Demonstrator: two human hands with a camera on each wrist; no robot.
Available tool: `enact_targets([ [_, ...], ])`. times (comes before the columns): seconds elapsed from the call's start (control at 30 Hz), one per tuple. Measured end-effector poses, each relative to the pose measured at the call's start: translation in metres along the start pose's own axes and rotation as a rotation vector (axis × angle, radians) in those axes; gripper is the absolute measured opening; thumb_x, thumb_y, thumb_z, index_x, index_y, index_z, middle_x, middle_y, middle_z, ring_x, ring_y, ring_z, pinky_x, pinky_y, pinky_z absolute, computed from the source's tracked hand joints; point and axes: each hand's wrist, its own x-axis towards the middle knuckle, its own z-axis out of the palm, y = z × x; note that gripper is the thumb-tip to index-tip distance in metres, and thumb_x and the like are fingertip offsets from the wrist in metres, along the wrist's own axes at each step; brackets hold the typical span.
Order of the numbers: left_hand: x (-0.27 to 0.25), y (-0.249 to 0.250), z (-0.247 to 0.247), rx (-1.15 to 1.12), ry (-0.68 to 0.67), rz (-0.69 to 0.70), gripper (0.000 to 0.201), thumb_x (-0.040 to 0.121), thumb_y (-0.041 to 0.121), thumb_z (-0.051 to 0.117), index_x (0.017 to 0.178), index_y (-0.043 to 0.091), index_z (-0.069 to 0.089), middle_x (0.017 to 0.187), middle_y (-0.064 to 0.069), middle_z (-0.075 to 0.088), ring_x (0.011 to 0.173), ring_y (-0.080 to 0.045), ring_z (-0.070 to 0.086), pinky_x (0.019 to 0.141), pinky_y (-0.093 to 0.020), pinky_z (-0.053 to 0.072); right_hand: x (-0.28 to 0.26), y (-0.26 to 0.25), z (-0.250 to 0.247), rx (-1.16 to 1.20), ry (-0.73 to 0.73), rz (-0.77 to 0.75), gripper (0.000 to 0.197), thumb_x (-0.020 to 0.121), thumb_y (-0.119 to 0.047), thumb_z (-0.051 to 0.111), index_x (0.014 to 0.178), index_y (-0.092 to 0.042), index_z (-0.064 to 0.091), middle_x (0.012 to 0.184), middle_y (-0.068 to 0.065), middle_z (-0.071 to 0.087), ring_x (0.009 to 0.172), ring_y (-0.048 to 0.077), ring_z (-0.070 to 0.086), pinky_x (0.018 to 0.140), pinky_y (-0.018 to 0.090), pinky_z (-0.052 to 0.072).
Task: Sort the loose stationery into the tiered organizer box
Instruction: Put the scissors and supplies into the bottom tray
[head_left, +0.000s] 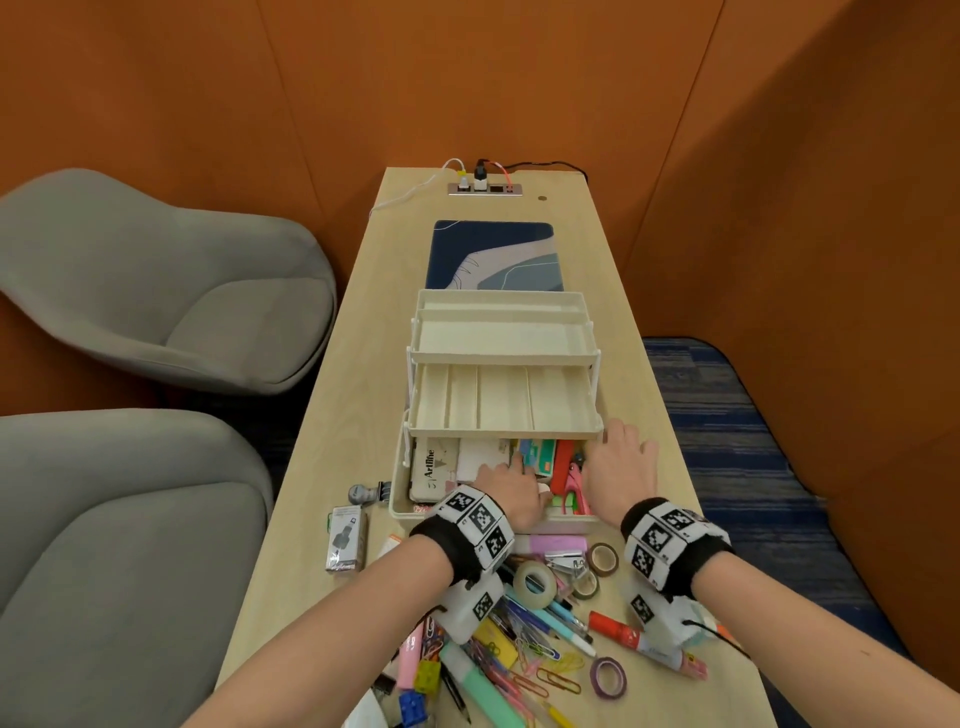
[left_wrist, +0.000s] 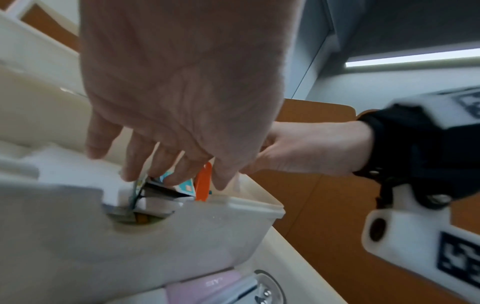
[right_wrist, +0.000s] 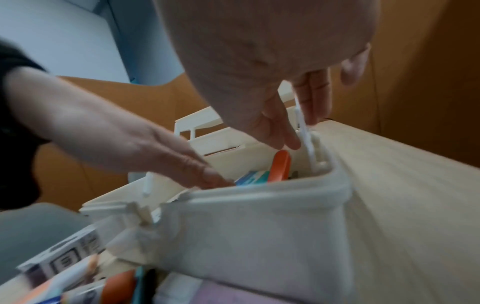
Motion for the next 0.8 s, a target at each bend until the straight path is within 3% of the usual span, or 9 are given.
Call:
enact_targets([
  [0.07,0.0,0.005,0.004,-0.028,-0.001,-0.067,0.064,0.1,0.048,0.024,0.148,0.005,0.021,0.156,-0.021,0.009,0.137,-0.034,0.03,0.112,-0.05,0.023,-0.001,0.004,-0.005,0.023,-0.019,-0.01,0.019,0.092,-0.028,0.044,0.1,-0.021,0.06,0.111,0.001,0.049,0.104,0.02,0.044,0.088,0.036,0.034],
  [0.13,0.0,0.009,0.007,-0.048,-0.006,-0.103,0.065,0.1,0.049,0.024,0.15,0.009,0.016,0.157,-0.021,0.009,0.139,-0.034,0.027,0.114,-0.052,0.018,-0.001,0.003,-0.006,0.136,-0.052,-0.033,0.022,0.093,-0.023,0.042,0.1,-0.017,0.062,0.109,0.003,0.055,0.099,0.02,0.051,0.087,0.035,0.038],
  [0.27,-0.004,0.015,0.005,-0.097,0.002,-0.114,0.059,0.1,0.048,0.025,0.145,0.011,0.029,0.152,-0.02,0.022,0.131,-0.034,0.039,0.111,-0.052,0.021,0.003,-0.014,-0.006,0.599,-0.359,-0.019,0.025,0.092,-0.006,0.041,0.108,0.001,0.06,0.109,0.015,0.062,0.089,0.025,0.057,0.076,0.03,0.045],
  [0.37,-0.008,0.013,0.003,-0.153,-0.002,-0.095,0.052,0.1,0.045,0.026,0.138,0.013,0.04,0.14,-0.017,0.038,0.123,-0.033,0.046,0.109,-0.049,0.024,0.015,-0.021,-0.001,0.656,-0.481,0.064,0.032,0.091,-0.007,0.04,0.12,-0.004,0.053,0.119,0.016,0.059,0.102,0.03,0.057,0.087,0.035,0.048],
  [0.5,-0.011,0.001,-0.002,-0.132,0.103,-0.111,0.04,0.099,0.031,0.035,0.131,0.01,0.045,0.133,-0.013,0.049,0.121,-0.031,0.047,0.104,-0.045,0.029,0.018,-0.026,0.01,0.56,-0.421,0.115,0.037,0.091,-0.011,0.04,0.127,-0.01,0.051,0.136,0.014,0.037,0.127,0.034,0.037,0.11,0.038,0.03],
  [0.57,-0.01,-0.007,0.001,-0.091,0.111,-0.184,0.043,0.094,0.025,0.045,0.134,0.009,0.039,0.137,-0.012,0.045,0.126,-0.03,0.042,0.107,-0.045,0.027,0.018,-0.028,0.011,0.595,-0.407,0.086,0.043,0.093,-0.009,0.039,0.135,-0.009,0.046,0.138,0.015,0.034,0.129,0.033,0.037,0.109,0.036,0.03],
  [0.63,-0.008,-0.014,0.006,-0.046,0.089,-0.232,0.057,0.09,0.026,0.052,0.14,0.01,0.031,0.145,-0.016,0.033,0.132,-0.031,0.035,0.11,-0.046,0.024,0.019,-0.03,0.009,0.631,-0.477,0.057,0.05,0.094,-0.01,0.037,0.144,-0.017,0.035,0.142,0.015,0.03,0.13,0.033,0.036,0.109,0.035,0.029],
  [0.8,-0.009,-0.029,0.005,0.065,-0.04,-0.169,0.069,0.089,0.039,0.055,0.146,0.018,0.023,0.154,-0.016,0.016,0.137,-0.036,0.024,0.111,-0.055,0.021,0.031,-0.045,0.012,0.454,-0.627,0.042,0.054,0.096,-0.027,0.034,0.148,-0.038,0.023,0.154,0.015,0.012,0.138,0.038,0.019,0.117,0.043,0.017],
])
